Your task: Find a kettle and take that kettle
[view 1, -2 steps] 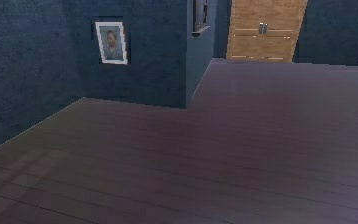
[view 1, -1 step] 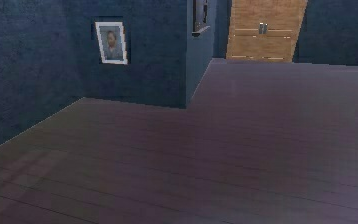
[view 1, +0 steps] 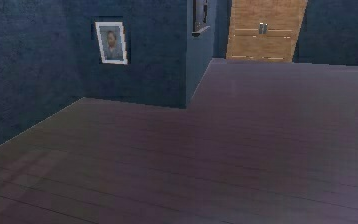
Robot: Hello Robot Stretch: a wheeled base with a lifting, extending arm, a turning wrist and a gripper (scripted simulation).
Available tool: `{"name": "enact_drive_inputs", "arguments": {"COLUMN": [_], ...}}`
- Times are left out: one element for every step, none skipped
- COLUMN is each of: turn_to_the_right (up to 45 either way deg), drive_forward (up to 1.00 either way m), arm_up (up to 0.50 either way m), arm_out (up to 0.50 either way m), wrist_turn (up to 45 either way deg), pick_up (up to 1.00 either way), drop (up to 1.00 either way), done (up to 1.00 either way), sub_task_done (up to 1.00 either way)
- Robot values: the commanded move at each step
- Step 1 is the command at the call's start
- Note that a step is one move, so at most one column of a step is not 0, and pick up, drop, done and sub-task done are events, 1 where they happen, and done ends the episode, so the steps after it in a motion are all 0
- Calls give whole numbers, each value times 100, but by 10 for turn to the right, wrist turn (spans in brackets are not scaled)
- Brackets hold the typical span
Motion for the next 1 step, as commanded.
{"name": "enact_drive_inputs", "arguments": {"turn_to_the_right": [0], "drive_forward": [0], "arm_up": [0], "arm_out": [0], "wrist_turn": [0], "pick_up": [0], "drop": [0], "done": [100], "sub_task_done": [0]}}
